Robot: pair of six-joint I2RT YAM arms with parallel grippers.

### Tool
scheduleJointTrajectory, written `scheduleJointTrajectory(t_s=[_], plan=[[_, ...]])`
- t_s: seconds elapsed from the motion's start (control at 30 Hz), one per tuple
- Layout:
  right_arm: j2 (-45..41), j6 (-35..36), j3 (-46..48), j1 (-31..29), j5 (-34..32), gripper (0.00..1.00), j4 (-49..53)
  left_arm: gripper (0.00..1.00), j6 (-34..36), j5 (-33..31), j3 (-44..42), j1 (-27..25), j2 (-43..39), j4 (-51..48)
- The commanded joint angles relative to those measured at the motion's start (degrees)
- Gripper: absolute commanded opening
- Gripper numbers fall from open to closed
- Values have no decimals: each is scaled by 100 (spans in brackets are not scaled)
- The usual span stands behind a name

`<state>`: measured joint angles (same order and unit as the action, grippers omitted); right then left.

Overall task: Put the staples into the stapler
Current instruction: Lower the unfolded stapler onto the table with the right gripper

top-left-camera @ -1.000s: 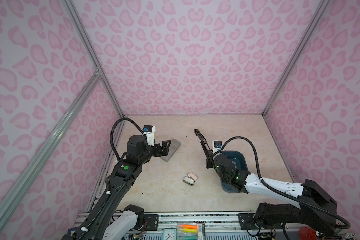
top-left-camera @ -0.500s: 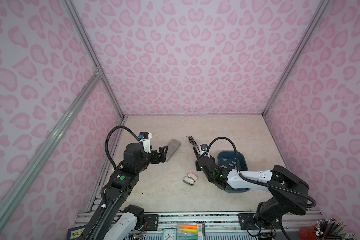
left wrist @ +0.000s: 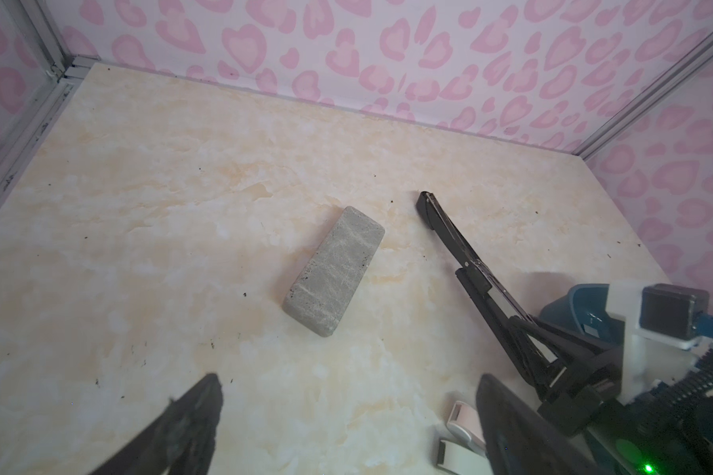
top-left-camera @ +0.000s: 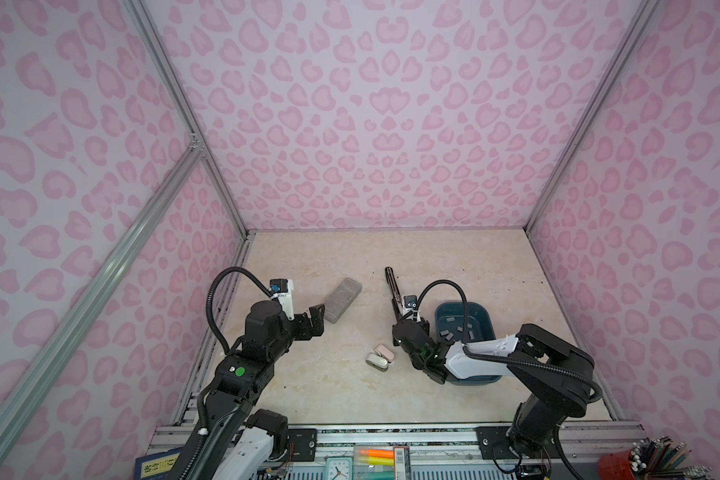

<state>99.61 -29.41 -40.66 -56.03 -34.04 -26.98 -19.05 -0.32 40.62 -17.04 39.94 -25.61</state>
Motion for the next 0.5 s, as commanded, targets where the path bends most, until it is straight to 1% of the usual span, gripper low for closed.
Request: scheduleJointTrajectory(t_s=[0.0, 0.2, 0.37, 0.47], plan=[[289, -92, -102, 6, -49, 0, -500, 97, -21, -145, 59, -2, 35, -45], [643, -76, -3, 150, 146, 0, -1013, 97, -2, -170, 86, -1, -63, -42], [743, -8, 71, 180, 125, 7, -1195, 97, 15, -244, 90, -1, -143, -36], [737, 62, 243, 224, 151, 16, -1497, 97, 1, -259, 65, -1, -186, -39]])
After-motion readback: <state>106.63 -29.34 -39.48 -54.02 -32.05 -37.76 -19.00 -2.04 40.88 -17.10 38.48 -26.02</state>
